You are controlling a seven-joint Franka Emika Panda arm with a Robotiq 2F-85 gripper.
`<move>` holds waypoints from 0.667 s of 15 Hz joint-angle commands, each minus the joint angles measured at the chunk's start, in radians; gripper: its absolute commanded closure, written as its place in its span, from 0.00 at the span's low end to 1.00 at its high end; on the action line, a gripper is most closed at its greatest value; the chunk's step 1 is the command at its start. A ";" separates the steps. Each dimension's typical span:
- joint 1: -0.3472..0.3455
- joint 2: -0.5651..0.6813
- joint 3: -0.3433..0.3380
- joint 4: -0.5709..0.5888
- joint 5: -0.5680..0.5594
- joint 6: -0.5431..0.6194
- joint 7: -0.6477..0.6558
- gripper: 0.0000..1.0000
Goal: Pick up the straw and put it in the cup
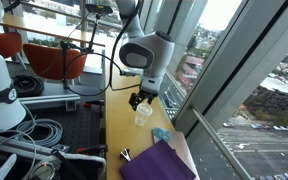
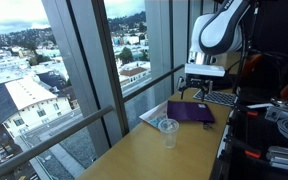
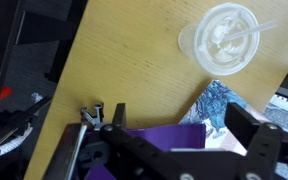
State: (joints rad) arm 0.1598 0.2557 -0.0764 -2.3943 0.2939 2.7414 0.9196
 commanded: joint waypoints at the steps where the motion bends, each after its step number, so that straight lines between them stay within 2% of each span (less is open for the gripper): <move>1: -0.019 -0.006 0.020 -0.003 -0.028 -0.001 0.040 0.00; 10: -0.018 -0.015 0.018 -0.011 -0.036 -0.001 0.060 0.00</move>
State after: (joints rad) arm 0.1641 0.2416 -0.0796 -2.4057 0.2711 2.7408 0.9705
